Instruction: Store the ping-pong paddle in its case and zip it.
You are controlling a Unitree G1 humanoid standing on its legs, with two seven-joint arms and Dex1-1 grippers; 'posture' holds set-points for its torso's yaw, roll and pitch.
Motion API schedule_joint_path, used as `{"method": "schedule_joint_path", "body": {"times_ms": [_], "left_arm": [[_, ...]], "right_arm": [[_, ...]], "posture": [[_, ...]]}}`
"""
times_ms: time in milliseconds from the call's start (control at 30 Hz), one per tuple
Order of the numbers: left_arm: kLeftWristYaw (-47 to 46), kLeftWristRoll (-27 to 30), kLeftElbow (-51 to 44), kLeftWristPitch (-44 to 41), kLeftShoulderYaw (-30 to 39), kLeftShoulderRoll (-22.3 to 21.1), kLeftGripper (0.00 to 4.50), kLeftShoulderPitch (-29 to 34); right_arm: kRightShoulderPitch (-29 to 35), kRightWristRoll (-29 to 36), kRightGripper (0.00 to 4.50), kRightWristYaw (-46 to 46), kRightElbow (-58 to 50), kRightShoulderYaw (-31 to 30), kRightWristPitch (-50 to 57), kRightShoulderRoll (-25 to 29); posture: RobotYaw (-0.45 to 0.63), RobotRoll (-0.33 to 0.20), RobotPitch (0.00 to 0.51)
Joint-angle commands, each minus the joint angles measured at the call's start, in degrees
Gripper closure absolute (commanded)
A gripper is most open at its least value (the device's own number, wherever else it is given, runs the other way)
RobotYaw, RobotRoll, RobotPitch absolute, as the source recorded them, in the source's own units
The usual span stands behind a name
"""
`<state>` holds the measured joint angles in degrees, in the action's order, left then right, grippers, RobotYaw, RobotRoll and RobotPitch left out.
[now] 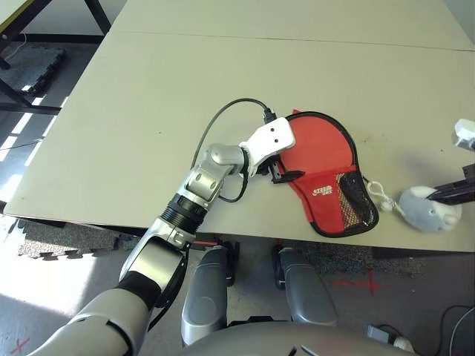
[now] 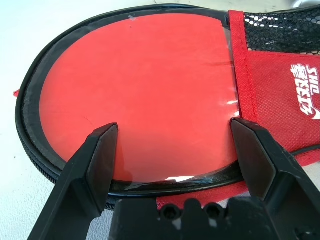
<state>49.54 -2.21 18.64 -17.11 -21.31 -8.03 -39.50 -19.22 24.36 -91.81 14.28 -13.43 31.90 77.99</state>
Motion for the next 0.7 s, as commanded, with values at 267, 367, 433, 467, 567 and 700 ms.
{"method": "schedule_joint_path", "body": {"times_ms": [267, 367, 433, 467, 567, 700], "left_arm": [[-1.62, -2.40, 4.41, -1.53, -2.03, -1.07, 0.00, 2.40], [-0.86, -1.34, 1.32, -1.63, -1.34, -1.79, 0.00, 2.66], [-0.30, 0.26, -1.50, -2.00, -0.03, -2.15, 0.00, 2.89], [0.05, 1.72, -3.63, -2.74, 1.14, -2.33, 0.00, 3.00], [1.94, 7.03, -10.56, -6.87, 4.64, -3.26, 0.00, 3.20], [0.52, 14.75, -18.00, -13.40, 12.04, -3.93, 0.00, 2.05]], "right_arm": [[0.15, -1.45, 4.20, -0.53, -0.40, 1.32, -0.27, -0.87], [-2.93, 0.46, 3.26, -0.69, 2.57, 1.52, 0.28, -0.21], [-5.36, 2.59, 2.56, -0.69, 4.92, 1.89, 1.32, -0.05], [-7.24, 3.38, 2.25, -0.69, 6.94, 2.50, 2.34, -0.63], [-13.95, 3.28, 1.10, -0.53, 13.92, 4.02, 6.39, -3.60], [-21.88, 1.01, 0.03, 5.75, 24.40, 9.03, 4.86, -10.35]], "posture": [[-0.14, 0.000, 0.252], [-0.13, 0.000, 0.249], [-0.12, 0.000, 0.247], [-0.12, 0.000, 0.245], [-0.11, 0.000, 0.242], [-0.09, 0.000, 0.238]]}}
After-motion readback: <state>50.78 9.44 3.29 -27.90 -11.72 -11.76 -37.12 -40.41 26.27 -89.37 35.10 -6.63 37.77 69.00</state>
